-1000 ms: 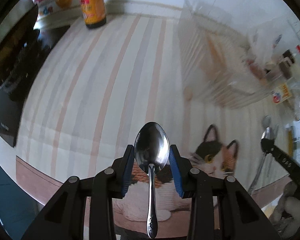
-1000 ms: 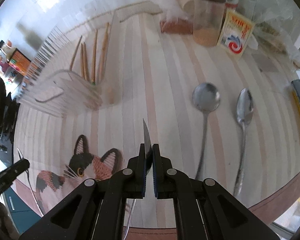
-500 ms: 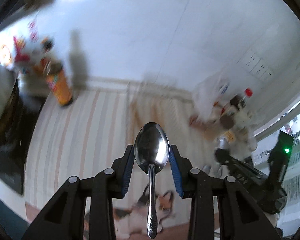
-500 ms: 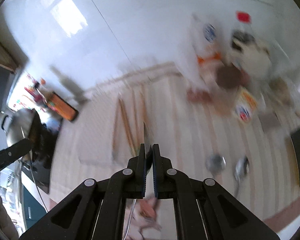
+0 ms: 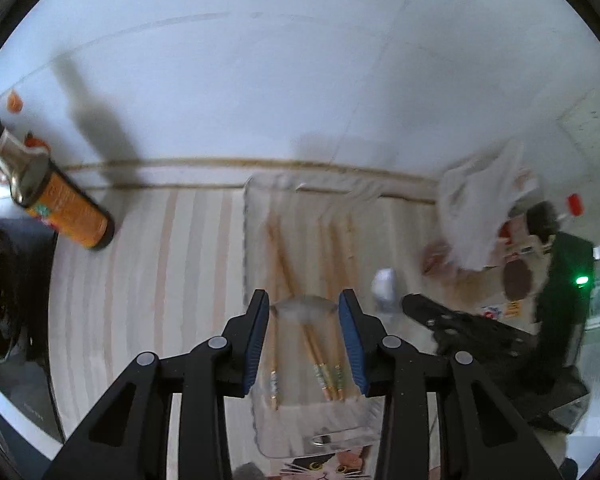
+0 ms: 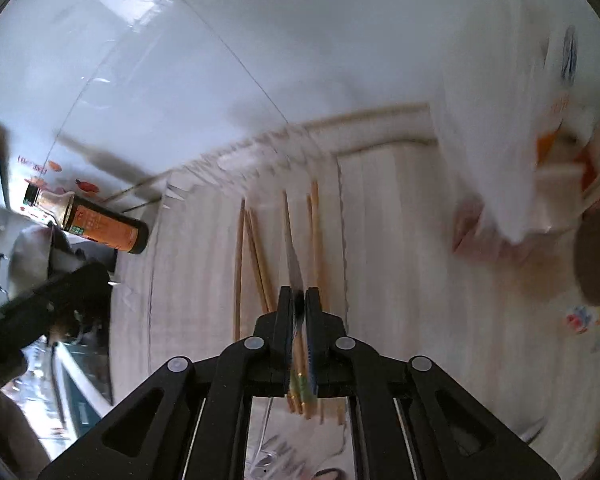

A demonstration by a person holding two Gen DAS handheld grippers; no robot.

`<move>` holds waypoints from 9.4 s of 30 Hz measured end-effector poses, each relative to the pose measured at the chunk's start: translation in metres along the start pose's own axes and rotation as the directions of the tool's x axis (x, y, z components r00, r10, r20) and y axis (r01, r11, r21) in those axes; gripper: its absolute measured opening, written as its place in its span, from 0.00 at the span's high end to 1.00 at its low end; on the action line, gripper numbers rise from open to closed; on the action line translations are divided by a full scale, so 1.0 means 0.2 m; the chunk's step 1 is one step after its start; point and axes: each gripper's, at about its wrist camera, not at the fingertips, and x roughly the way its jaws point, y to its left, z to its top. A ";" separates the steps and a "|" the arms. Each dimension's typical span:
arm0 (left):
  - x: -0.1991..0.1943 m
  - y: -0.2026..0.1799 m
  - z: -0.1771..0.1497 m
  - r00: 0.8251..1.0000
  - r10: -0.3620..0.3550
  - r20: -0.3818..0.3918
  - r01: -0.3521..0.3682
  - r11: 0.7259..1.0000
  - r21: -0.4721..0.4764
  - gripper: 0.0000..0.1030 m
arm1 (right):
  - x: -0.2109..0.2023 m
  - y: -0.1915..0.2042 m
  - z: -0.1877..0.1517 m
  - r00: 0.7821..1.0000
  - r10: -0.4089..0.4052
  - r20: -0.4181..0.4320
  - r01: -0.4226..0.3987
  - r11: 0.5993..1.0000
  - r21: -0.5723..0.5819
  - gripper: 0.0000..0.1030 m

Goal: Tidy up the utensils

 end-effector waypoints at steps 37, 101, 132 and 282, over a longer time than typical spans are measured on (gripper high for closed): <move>0.17 -0.61 -0.93 0.846 0.520 0.114 -0.529 0.845 0.071 0.00 | -0.10 -0.79 -0.86 0.885 -0.461 0.073 0.456 0.887 0.074 0.64; 0.80 -1.31 -0.81 0.983 0.102 -0.152 -0.057 0.961 0.271 0.98 | -0.46 -1.42 -0.99 0.935 -0.354 0.003 0.340 0.901 0.269 0.64; 0.77 -1.36 -0.80 0.994 0.060 -0.092 -0.026 0.944 0.330 0.63 | -0.49 -1.49 -0.96 0.944 -0.330 0.027 0.303 0.894 0.329 0.64; -1.38 -0.06 -1.30 0.861 0.176 0.477 -0.186 0.982 -0.028 0.00 | -1.63 0.60 -1.45 0.756 -0.280 0.591 0.412 0.906 -0.098 0.00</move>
